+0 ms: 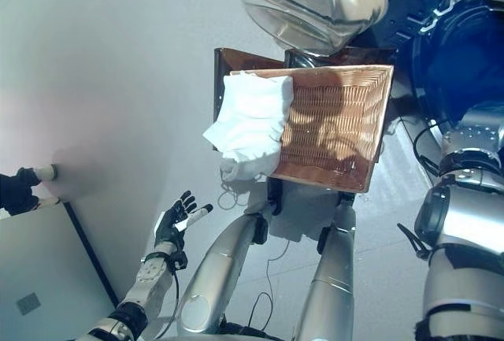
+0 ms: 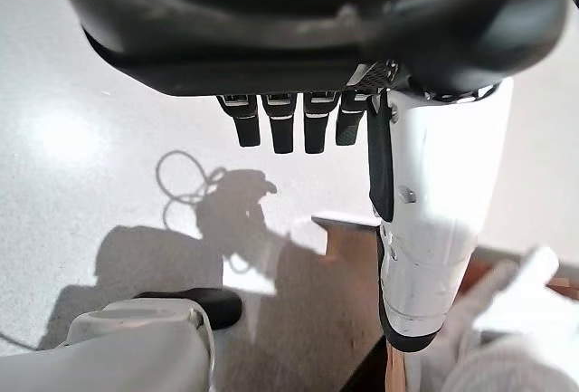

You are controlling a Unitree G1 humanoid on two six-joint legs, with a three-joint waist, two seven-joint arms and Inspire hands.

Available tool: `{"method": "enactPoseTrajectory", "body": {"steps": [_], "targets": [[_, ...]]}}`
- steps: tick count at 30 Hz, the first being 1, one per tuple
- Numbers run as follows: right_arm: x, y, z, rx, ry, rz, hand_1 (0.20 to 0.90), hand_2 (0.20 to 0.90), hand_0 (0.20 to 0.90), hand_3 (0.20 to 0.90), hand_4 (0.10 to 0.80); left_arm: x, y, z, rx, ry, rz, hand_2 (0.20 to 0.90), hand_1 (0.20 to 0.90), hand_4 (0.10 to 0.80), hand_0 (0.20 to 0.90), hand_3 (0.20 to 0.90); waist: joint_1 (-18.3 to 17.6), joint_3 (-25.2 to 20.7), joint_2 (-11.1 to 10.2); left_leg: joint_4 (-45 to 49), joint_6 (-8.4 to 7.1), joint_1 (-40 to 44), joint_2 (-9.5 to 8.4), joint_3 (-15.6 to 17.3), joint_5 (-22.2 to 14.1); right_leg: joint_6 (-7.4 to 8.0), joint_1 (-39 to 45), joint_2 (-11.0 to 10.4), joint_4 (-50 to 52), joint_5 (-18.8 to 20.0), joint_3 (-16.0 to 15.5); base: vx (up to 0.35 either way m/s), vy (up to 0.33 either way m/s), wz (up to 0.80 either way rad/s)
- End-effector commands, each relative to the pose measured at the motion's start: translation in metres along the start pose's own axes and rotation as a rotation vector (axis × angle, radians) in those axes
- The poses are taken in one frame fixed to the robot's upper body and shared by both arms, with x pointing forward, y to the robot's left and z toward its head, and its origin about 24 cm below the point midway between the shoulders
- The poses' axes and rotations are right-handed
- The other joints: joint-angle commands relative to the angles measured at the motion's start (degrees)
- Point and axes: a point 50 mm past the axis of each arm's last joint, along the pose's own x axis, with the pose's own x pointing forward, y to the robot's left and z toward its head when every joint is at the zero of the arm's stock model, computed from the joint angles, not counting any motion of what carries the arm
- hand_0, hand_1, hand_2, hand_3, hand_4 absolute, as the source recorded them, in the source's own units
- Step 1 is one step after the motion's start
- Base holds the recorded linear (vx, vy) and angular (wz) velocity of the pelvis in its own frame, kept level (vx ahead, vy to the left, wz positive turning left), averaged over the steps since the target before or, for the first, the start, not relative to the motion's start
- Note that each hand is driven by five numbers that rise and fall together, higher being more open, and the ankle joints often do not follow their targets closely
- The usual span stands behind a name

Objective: Pick up the clothes and place them into the washing machine

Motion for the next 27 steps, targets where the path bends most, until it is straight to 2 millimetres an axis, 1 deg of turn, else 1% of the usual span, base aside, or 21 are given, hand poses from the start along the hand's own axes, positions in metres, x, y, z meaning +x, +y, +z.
{"method": "enactPoseTrajectory", "body": {"steps": [1, 2, 5, 6, 10, 11, 14, 18, 22, 23, 24, 25, 27], "targets": [[0.001, 0.034, 0.053, 0.055, -0.223, 0.107, 0.200, 0.200, 0.200, 0.200, 0.300, -0.008, 0.027, -0.004, -0.049, -0.019, 0.119, 0.900, 0.900, 0.800, 0.900, 0.900, 0.8, -3.4, 3.8, -8.7, -4.13, -1.8, -0.46, -2.7, 8.0, -4.44, 0.4, 4.4, 11.6, -10.5, 0.4, -0.005, 0.031, -0.09], [0.002, 0.033, 0.057, 0.062, -0.238, 0.093, 0.200, 0.200, 0.200, 0.200, 0.300, -0.009, 0.027, -0.004, -0.073, -0.020, 0.127, 0.900, 0.900, 0.800, 0.900, 0.900, 0.7, -3.6, 4.2, -8.3, -4.14, -2.0, -0.53, -2.4, 7.4, -4.38, -0.1, 4.4, 12.2, -10.9, 0.8, -0.005, 0.031, -0.06], [0.003, 0.032, 0.064, 0.076, -0.255, 0.081, 0.200, 0.200, 0.200, 0.200, 0.300, -0.009, 0.027, -0.003, -0.085, -0.028, 0.133, 0.900, 0.900, 0.800, 0.900, 0.900, 0.5, -3.8, 4.4, -8.0, -4.09, -2.7, -0.36, -2.1, 7.6, -4.44, -1.0, 4.5, 12.7, -10.5, 1.1, -0.001, 0.012, -0.01], [0.004, 0.031, 0.067, 0.076, -0.266, 0.077, 0.200, 0.200, 0.200, 0.200, 0.300, -0.009, 0.028, -0.004, -0.091, -0.025, 0.138, 0.900, 0.900, 0.800, 0.900, 0.900, 0.3, -3.9, 4.3, -7.7, -4.12, -2.6, -0.42, -2.1, 7.1, -4.44, -0.9, 4.5, 13.0, -11.0, 1.2, 0.000, 0.000, 0.00], [0.005, 0.034, 0.082, 0.070, -0.309, 0.091, 0.200, 0.200, 0.200, 0.200, 0.300, -0.011, 0.034, -0.006, -0.096, -0.022, 0.161, 0.900, 0.900, 0.800, 0.900, 0.900, 0.0, -4.9, 4.2, -8.0, -4.17, -2.5, -0.26, -1.8, 6.9, -4.42, -1.2, 4.6, 13.1, -11.1, 1.4, 0.000, 0.000, 0.00], [0.005, 0.035, 0.084, 0.069, -0.317, 0.091, 0.200, 0.200, 0.200, 0.200, 0.300, -0.012, 0.035, -0.006, -0.097, -0.019, 0.167, 0.900, 0.900, 0.800, 0.900, 0.900, 0.0, -5.0, 4.2, -8.1, -4.13, -2.5, -0.17, -1.7, 7.2, -4.44, -1.3, 4.7, 13.0, -10.8, 1.3, 0.000, 0.000, 0.00], [0.004, 0.038, 0.091, 0.083, -0.341, 0.103, 0.200, 0.200, 0.200, 0.200, 0.300, -0.012, 0.039, -0.007, -0.100, -0.018, 0.185, 0.900, 0.900, 0.800, 0.900, 0.900, -0.4, -5.7, 3.9, -8.3, -4.23, -1.8, -0.15, -1.5, 6.7, -4.39, -0.9, 4.8, 13.2, -11.2, 1.6, 0.014, 0.018, -0.04], [0.002, 0.036, 0.093, 0.138, -0.363, 0.088, 0.200, 0.200, 0.200, 0.200, 0.300, -0.014, 0.042, -0.010, -0.109, -0.010, 0.197, 0.900, 0.900, 0.800, 0.900, 0.900, -0.8, -6.5, 3.8, -7.5, -3.92, -1.6, 0.21, -0.9, 6.4, -4.47, -0.7, 5.2, 13.7, -11.2, 1.9, -0.011, 0.015, -0.07], [0.001, 0.034, 0.088, 0.148, -0.361, 0.090, 0.200, 0.200, 0.200, 0.200, 0.300, -0.014, 0.041, -0.010, -0.110, -0.008, 0.198, 0.900, 0.900, 0.800, 0.900, 0.900, -1.2, -6.9, 3.4, -5.8, -3.77, -1.6, 0.58, -0.7, 5.1, -4.51, -0.6, 5.5, 14.7, -12.1, 1.9, -0.008, 0.001, -0.08], [0.001, 0.032, 0.085, 0.144, -0.358, 0.094, 0.200, 0.200, 0.200, 0.200, 0.300, -0.014, 0.043, -0.010, -0.108, -0.007, 0.201, 0.900, 0.900, 0.800, 0.900, 0.900, -1.4, -7.0, 3.1, -5.1, -3.67, -1.9, 0.83, -0.6, 5.1, -4.58, -0.9, 5.8, 15.0, -11.7, 2.0, -0.037, -0.009, -0.14], [0.001, 0.026, 0.082, 0.147, -0.355, 0.085, 0.200, 0.200, 0.200, 0.200, 0.300, -0.014, 0.044, -0.011, -0.105, 0.002, 0.208, 0.900, 0.900, 0.800, 0.900, 0.900, -1.8, -7.1, 2.7, -3.5, -3.59, -1.9, 1.08, -0.4, 4.0, -4.69, -0.8, 5.9, 16.0, -12.3, 1.9, -0.030, -0.006, -0.15], [0.001, 0.025, 0.082, 0.147, -0.355, 0.084, 0.200, 0.200, 0.200, 0.200, 0.300, -0.014, 0.045, -0.011, -0.104, 0.002, 0.209, 0.900, 0.900, 0.800, 0.900, 0.900, -1.8, -7.0, 2.6, -3.2, -3.59, -2.0, 1.10, -0.4, 3.8, -4.69, -0.8, 6.0, 16.2, -12.4, 1.9, 0.001, 0.010, -0.14], [0.003, 0.017, 0.081, 0.151, -0.355, 0.062, 0.200, 0.200, 0.200, 0.200, 0.300, -0.014, 0.047, -0.012, -0.102, 0.008, 0.213, 0.900, 0.900, 0.800, 0.900, 0.900, -2.0, -7.3, 2.2, -1.5, -3.49, -2.0, 1.52, 0.1, 2.9, -4.74, -0.7, 6.2, 17.0, -12.9, 1.9, -0.006, 0.022, -0.09]]}}
